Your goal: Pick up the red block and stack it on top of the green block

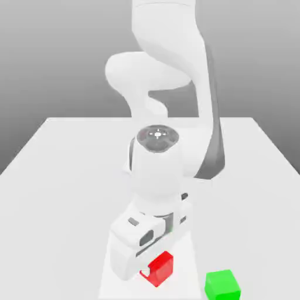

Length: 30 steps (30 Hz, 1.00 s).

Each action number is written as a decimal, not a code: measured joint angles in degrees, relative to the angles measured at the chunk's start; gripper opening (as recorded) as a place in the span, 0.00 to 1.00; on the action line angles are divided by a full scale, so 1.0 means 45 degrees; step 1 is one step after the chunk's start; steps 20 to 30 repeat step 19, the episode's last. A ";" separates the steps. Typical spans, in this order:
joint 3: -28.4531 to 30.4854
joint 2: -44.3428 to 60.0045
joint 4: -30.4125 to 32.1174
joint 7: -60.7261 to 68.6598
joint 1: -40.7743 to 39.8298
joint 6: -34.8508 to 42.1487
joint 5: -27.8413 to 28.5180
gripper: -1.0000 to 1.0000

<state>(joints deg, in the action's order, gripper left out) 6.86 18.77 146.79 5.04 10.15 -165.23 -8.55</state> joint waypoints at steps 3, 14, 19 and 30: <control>0.0375 -0.1124 0.0177 -0.0415 0.0258 0.0924 0.0566 0.00; -0.0989 -0.0904 -0.2434 -0.0717 0.1799 0.3281 0.1605 0.00; -0.1070 -0.0049 -0.2521 -0.0673 0.1780 0.2518 0.1549 1.00; -0.1070 -0.0049 -0.2521 -0.0673 0.1780 0.2518 0.1549 1.00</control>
